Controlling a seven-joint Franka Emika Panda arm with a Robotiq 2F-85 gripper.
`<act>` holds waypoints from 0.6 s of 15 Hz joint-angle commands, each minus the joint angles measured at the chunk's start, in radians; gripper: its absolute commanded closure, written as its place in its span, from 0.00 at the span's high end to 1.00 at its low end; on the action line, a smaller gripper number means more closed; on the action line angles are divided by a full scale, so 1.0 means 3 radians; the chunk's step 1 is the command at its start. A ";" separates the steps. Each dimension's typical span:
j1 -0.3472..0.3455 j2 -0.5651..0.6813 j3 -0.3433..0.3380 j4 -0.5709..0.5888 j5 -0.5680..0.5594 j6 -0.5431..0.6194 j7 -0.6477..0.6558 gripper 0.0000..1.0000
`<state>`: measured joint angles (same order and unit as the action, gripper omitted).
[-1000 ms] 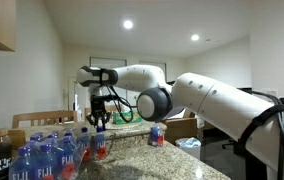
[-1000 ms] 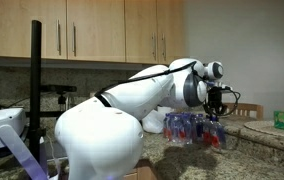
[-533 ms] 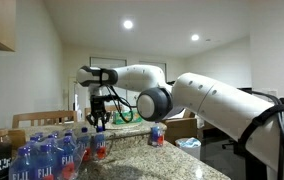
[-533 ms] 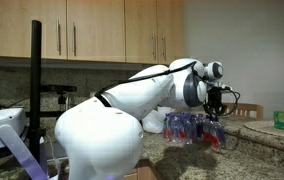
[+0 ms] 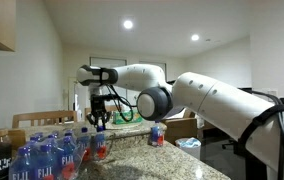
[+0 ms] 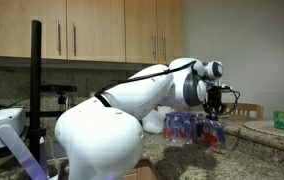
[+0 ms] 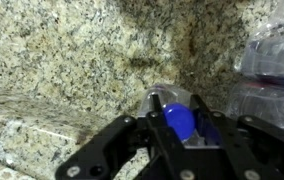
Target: Move the water bottles to the left
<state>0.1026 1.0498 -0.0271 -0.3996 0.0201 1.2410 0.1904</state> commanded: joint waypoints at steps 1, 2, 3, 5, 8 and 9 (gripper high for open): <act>-0.0012 -0.0198 0.0017 -0.0237 0.0009 -0.0118 -0.0079 0.09; -0.0010 -0.0204 0.0016 -0.0237 0.0006 -0.0152 -0.0087 0.09; -0.0006 -0.0208 0.0012 -0.0240 -0.0003 -0.0183 -0.0108 0.09; -0.0005 -0.0208 0.0010 -0.0234 -0.0002 -0.0216 -0.0095 0.09; 0.0005 -0.0202 -0.0004 -0.0220 -0.0013 -0.0236 -0.0047 0.09; -0.0004 -0.0202 0.0005 -0.0213 0.0006 -0.0229 -0.0015 0.09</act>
<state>0.1027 1.0398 -0.0272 -0.4001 0.0200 1.1811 0.1862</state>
